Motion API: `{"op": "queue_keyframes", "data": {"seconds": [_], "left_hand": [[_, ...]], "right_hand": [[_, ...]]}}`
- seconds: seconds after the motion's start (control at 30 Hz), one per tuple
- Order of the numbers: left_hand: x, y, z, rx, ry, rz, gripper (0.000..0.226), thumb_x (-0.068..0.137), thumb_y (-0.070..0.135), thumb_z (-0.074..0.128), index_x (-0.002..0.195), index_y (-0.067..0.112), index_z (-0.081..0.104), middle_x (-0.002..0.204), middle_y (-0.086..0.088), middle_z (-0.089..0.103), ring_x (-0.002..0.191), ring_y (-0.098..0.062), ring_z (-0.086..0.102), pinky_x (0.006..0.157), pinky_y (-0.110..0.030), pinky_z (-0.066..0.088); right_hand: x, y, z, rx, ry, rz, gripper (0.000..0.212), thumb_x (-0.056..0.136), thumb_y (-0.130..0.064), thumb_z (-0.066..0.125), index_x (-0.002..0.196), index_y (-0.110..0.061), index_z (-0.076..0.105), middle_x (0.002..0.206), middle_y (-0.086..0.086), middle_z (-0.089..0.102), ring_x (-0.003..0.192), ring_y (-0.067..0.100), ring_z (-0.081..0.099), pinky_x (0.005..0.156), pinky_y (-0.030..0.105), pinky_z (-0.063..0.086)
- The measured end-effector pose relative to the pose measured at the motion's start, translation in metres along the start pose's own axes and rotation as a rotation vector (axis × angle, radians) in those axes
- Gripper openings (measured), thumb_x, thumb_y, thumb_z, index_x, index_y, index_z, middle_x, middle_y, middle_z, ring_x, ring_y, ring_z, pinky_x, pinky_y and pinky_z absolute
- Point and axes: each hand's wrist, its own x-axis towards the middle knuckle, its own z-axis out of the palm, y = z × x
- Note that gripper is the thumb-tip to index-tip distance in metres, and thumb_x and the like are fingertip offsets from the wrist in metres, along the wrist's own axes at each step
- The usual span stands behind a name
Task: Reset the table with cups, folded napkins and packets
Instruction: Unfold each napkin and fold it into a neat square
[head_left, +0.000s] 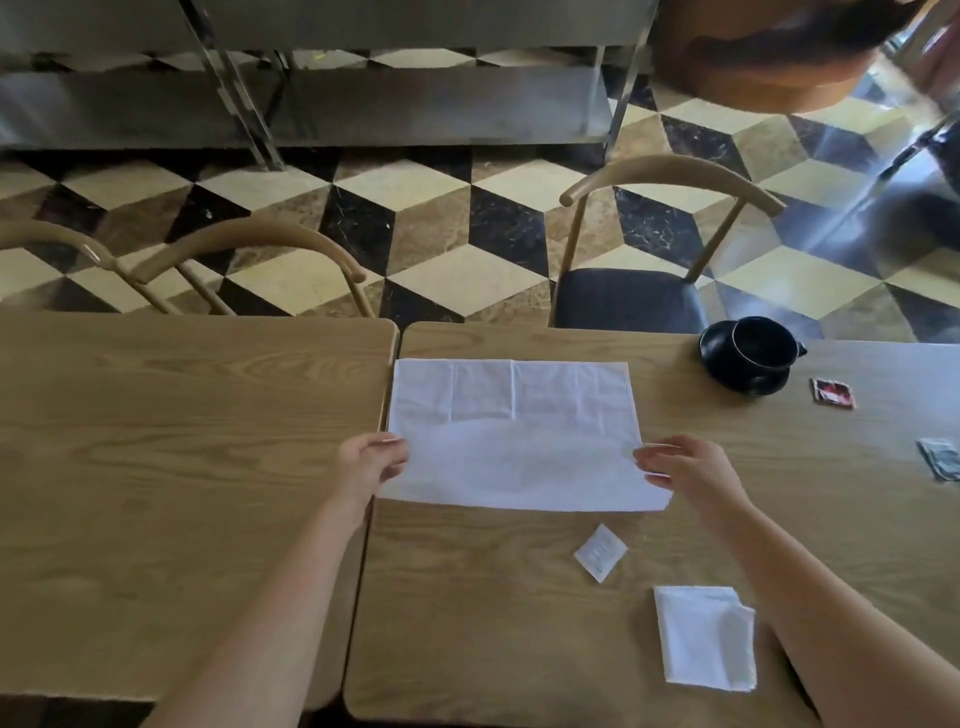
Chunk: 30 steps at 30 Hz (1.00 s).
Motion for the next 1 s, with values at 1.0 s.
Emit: {"op": "queue_keyframes", "data": {"seconds": [1.0], "left_hand": [[0.202,0.035,0.063,0.562,0.368,0.031,0.023,0.087,0.034,0.068,0.098,0.015,0.061,0.087,0.002,0.064,0.087,-0.026,0.063,0.068,-0.035,0.048]], "right_hand": [[0.220,-0.043,0.038,-0.635,0.118,-0.071,0.030,0.086,-0.033,0.068,0.107,-0.012,0.068,0.090,0.002,0.069,0.083,0.026,0.066,0.065,0.032,0.049]]}}
